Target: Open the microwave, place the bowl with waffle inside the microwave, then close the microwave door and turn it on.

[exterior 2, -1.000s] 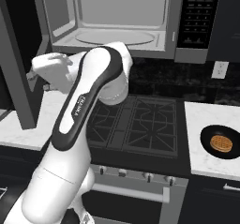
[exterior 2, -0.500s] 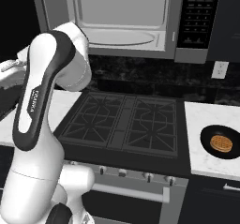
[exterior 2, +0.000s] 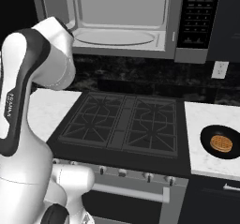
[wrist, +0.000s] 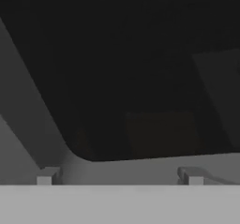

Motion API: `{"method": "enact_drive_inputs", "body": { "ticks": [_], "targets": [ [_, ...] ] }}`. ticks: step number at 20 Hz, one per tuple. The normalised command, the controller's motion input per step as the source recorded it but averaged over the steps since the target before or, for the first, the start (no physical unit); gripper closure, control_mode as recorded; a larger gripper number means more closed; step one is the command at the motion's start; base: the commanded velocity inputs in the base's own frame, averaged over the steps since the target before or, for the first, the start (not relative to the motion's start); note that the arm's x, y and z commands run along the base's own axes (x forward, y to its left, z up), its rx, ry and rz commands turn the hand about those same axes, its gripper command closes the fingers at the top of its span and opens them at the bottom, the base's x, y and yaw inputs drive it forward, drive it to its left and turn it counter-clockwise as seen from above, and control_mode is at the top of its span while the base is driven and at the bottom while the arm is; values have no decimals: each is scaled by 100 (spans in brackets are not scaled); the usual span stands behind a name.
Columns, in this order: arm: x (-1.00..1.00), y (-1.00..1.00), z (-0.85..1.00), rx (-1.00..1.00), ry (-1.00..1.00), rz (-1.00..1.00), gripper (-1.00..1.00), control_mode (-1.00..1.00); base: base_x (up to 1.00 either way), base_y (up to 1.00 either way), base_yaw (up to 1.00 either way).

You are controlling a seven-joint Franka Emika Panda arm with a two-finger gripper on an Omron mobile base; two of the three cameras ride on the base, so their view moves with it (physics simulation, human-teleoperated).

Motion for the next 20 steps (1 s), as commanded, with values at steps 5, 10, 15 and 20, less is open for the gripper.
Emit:
{"method": "enact_drive_inputs", "body": {
  "ticks": [5,10,15,20],
  "targets": [
    [7,43,0,11,-15,-9,-100,-100,0,0,0],
    [27,45,-5,14,-6,-7,-100,-100,0,0,0],
    [50,57,-9,15,0,-1,-100,-100,0,0,0],
    [59,62,-9,12,2,0,-100,-100,0,0,0]
  ]
}}
